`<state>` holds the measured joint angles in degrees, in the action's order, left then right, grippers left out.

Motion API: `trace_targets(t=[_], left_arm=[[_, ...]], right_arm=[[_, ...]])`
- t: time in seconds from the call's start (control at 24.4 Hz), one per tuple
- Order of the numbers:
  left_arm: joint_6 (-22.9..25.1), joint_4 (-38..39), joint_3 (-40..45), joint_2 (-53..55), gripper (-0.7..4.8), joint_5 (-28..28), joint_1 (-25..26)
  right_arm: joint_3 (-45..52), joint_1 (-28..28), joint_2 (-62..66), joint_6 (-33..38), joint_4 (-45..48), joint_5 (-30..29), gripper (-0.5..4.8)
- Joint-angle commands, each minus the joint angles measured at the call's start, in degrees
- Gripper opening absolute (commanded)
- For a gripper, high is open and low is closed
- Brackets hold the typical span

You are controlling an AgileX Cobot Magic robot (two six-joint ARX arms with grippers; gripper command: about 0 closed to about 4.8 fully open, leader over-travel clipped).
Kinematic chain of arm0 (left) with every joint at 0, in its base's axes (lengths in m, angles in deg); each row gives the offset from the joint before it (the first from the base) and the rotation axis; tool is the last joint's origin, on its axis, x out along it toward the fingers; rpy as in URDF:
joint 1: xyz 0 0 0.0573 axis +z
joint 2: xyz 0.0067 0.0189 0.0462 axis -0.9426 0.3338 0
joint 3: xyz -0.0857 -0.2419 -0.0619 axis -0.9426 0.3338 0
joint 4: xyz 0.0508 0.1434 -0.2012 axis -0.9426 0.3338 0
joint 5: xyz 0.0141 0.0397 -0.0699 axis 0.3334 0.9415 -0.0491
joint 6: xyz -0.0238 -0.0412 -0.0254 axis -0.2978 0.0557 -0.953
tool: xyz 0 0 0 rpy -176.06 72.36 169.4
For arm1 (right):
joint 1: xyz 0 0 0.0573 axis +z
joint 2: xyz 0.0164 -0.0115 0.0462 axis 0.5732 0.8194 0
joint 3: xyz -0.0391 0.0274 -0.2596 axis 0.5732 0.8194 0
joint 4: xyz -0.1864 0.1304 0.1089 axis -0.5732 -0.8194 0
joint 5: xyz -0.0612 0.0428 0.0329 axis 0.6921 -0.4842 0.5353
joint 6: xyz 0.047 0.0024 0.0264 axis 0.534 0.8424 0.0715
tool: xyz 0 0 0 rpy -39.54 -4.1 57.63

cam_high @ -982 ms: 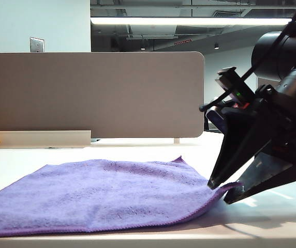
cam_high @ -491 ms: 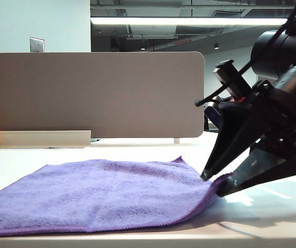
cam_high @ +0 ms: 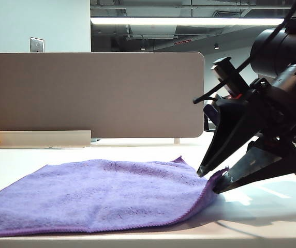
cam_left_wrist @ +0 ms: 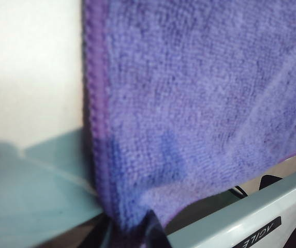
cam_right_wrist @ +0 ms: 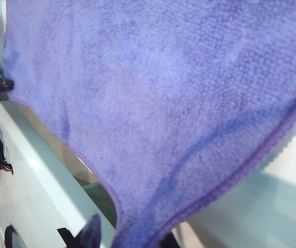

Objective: Fold the bottom of the cloth upward, then fold it vertically to form a square shape.

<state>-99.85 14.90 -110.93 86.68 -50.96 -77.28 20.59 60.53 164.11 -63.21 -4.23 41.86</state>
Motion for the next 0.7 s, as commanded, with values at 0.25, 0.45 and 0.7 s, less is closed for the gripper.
trace_targets(t=[0.25, 0.45, 0.7], left_arm=[[0.2, -3.2, 0.5, 0.4, 0.48, 2.4, 0.0], [0.2, -5.6, 0.5, 0.4, 0.27, -1.9, 0.0], [0.0, -7.0, 0.5, 0.4, 0.11, -5.8, 0.0]], right_arm=[[-0.1, 0.0, -0.1, 0.0, 0.4, -0.4, 1.03], [-0.1, 0.0, -0.1, 0.0, 0.5, -0.4, 0.74], [-0.1, 0.0, -0.1, 0.0, 0.5, -0.7, 0.44]])
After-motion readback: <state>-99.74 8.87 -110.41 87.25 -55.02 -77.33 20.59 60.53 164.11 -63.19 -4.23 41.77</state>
